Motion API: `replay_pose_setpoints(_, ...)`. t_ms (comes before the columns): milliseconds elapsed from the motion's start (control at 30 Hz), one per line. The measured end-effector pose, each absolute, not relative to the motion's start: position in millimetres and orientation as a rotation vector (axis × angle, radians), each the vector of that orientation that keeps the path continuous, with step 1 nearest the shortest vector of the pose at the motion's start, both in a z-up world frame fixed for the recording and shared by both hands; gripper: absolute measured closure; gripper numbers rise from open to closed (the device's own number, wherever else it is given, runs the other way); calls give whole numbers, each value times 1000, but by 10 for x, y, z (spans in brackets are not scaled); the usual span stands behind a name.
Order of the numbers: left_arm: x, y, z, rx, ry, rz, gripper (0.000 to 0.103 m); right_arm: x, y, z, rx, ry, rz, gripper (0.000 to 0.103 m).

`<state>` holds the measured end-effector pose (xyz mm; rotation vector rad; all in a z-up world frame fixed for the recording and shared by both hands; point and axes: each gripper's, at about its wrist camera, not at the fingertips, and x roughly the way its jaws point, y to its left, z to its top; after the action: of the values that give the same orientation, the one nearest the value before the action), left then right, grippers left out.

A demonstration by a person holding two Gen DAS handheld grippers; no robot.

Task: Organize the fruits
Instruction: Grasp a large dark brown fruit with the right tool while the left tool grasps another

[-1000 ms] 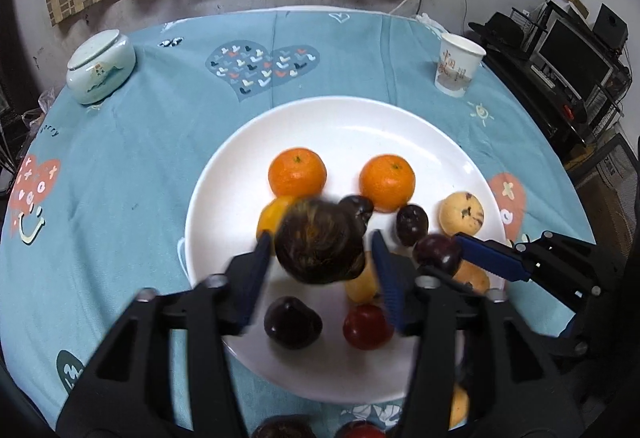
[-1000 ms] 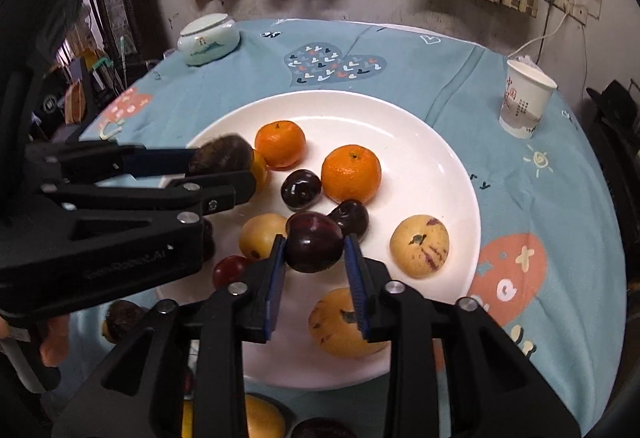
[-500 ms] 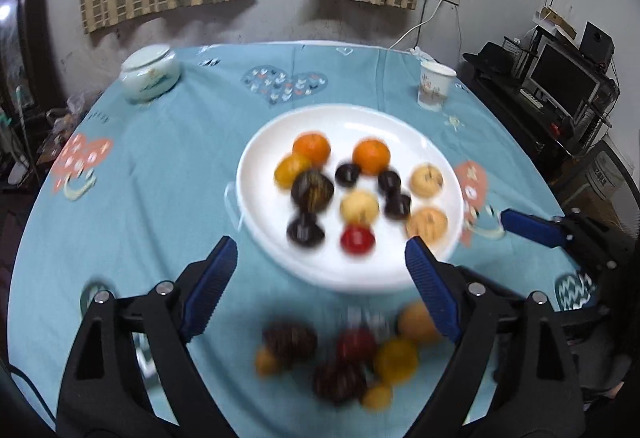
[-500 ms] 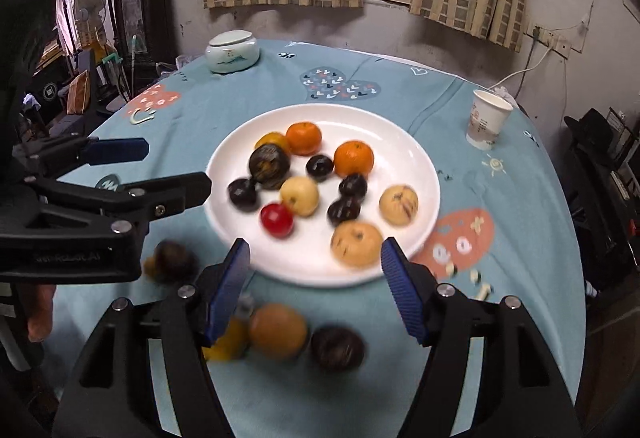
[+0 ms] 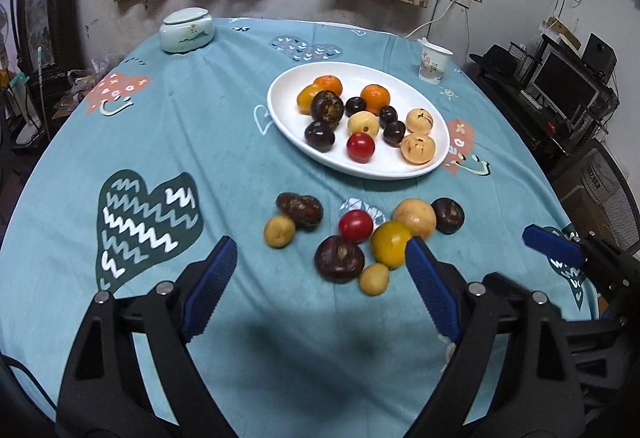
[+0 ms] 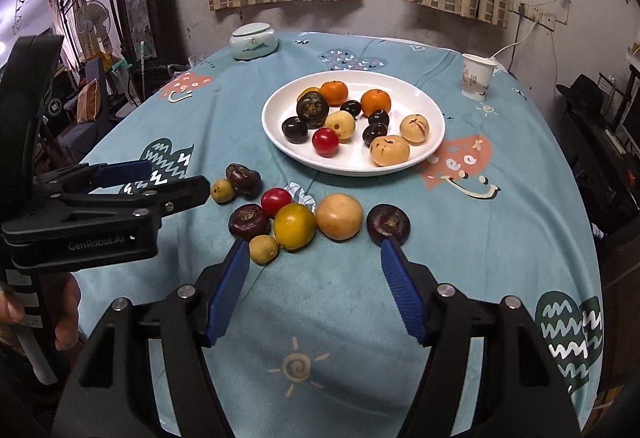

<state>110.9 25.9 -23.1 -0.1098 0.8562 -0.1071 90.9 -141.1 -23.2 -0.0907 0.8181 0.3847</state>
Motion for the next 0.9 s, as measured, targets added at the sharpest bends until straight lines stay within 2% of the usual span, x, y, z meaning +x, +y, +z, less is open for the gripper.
replay_pose_setpoints(333, 1062, 582, -368, -115, 879, -24, 15, 1223, -1736, -565, -27, 903, 327, 34)
replay_pose_setpoints(733, 1121, 732, -544, -77, 922, 16, 15, 1849, -1682, -1054, -144, 991, 305, 35)
replay_pose_setpoints(833, 1167, 714, -591, -74, 934, 16, 15, 1931, -1658, -1100, -159, 976, 314, 52)
replay_pose_setpoints(867, 1190, 700, -609, -72, 942, 16, 15, 1936, -1646, -1092, -163, 971, 330, 62)
replay_pose_setpoints(900, 1200, 690, -619, -71, 946, 14, 15, 1940, -1635, -1077, -171, 977, 332, 62)
